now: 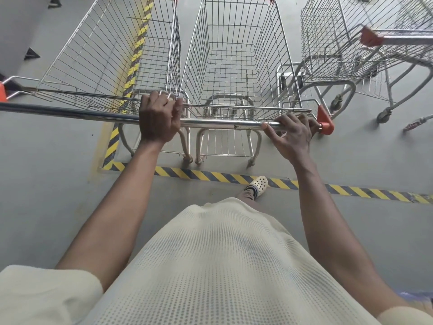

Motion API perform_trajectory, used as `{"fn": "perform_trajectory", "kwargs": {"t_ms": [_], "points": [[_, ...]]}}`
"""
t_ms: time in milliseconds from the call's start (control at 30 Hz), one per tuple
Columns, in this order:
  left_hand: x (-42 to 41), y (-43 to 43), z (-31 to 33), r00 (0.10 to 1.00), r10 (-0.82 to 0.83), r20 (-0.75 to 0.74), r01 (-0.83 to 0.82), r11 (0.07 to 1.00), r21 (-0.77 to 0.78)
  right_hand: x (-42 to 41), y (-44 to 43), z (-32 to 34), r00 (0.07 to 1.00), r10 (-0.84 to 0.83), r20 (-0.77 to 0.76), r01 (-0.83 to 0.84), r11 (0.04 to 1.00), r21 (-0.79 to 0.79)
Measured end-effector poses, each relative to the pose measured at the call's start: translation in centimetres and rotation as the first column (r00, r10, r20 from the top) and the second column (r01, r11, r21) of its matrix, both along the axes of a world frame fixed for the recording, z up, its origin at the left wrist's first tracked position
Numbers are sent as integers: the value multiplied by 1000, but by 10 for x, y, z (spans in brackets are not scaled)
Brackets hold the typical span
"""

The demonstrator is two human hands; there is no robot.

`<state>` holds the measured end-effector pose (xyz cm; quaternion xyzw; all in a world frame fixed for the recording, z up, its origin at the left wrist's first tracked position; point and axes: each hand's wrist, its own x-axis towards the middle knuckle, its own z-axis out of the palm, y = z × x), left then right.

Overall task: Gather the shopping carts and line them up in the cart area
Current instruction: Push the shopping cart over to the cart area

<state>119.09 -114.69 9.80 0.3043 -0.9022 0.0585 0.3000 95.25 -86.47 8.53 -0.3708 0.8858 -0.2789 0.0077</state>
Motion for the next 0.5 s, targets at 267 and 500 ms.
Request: {"fn": "perform_trajectory", "kwargs": {"t_ms": [267, 500], "points": [[-4, -1, -3, 998, 56, -2, -56, 998, -23, -1, 1, -1, 1000, 1, 3, -1, 1000, 28], [-5, -3, -5, 998, 67, -15, -67, 997, 25, 0, 2, -2, 1000, 9, -2, -9, 999, 34]]}}
